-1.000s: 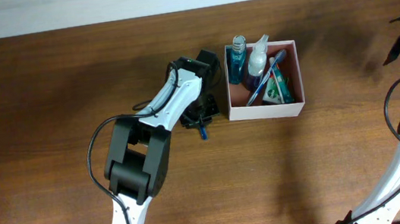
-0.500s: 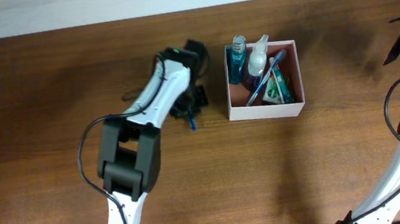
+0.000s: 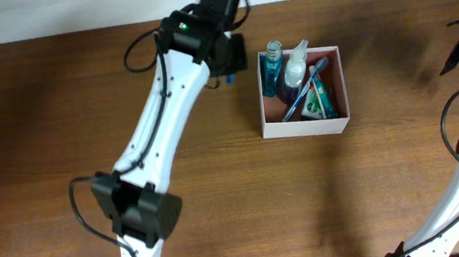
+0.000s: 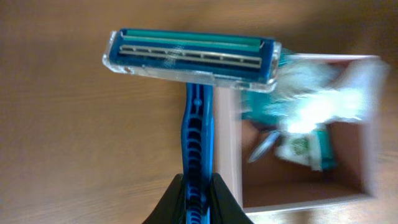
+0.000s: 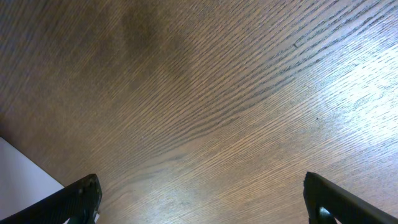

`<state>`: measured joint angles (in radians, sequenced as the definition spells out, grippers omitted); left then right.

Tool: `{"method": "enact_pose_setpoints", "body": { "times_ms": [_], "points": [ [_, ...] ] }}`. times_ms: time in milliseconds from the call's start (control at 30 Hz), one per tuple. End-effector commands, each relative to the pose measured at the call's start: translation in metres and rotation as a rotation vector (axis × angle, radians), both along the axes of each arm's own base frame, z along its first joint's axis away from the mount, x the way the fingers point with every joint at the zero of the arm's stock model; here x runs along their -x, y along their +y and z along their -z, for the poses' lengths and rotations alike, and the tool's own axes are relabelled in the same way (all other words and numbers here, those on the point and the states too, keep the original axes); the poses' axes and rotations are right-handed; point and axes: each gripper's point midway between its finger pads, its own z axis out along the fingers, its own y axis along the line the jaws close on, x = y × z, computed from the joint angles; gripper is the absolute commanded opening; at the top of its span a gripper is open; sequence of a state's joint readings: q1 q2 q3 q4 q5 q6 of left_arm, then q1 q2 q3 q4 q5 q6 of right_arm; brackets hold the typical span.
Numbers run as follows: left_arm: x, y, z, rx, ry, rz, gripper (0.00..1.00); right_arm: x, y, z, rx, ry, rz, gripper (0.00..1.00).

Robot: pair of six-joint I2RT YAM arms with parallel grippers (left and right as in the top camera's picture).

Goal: Pack container
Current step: 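Lift the razor and lower it into the pink box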

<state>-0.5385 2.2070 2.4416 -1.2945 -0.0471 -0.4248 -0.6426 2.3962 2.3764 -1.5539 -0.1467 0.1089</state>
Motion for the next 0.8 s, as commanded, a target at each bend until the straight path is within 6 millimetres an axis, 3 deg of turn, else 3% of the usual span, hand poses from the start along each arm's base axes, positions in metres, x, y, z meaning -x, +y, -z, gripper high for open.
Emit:
{"method": "enact_pose_setpoints", "body": {
  "times_ms": [0, 100, 267, 433, 667, 767],
  "points": [
    [0.018, -0.048, -0.026, -0.018, -0.124, 0.211, 0.03, 0.002, -0.003, -0.013, 0.025, -0.018, 0.008, 0.99],
    [0.032, -0.088, -0.029, -0.030, -0.192, 0.359, 0.04, 0.002, -0.002, -0.013, 0.025, -0.019, 0.008, 0.99],
    [0.049, -0.132, -0.029, -0.044, -0.268, 0.515, 0.04, 0.002, -0.003, -0.013, 0.025, -0.018, 0.008, 0.99],
    [0.053, -0.149, -0.011, -0.065, -0.267, 0.572, 0.04, 0.002, -0.003, -0.013, 0.025, -0.018, 0.008, 0.99],
    [0.043, -0.160, 0.055, -0.120, -0.174, 0.593, 0.04, 0.002, -0.002, -0.013, 0.025, -0.019, 0.008, 0.99],
    [0.043, -0.164, 0.073, -0.130, -0.152, 0.614, 0.05, 0.002, -0.003, -0.013, 0.025, -0.018, 0.008, 0.99]
  ]
}}
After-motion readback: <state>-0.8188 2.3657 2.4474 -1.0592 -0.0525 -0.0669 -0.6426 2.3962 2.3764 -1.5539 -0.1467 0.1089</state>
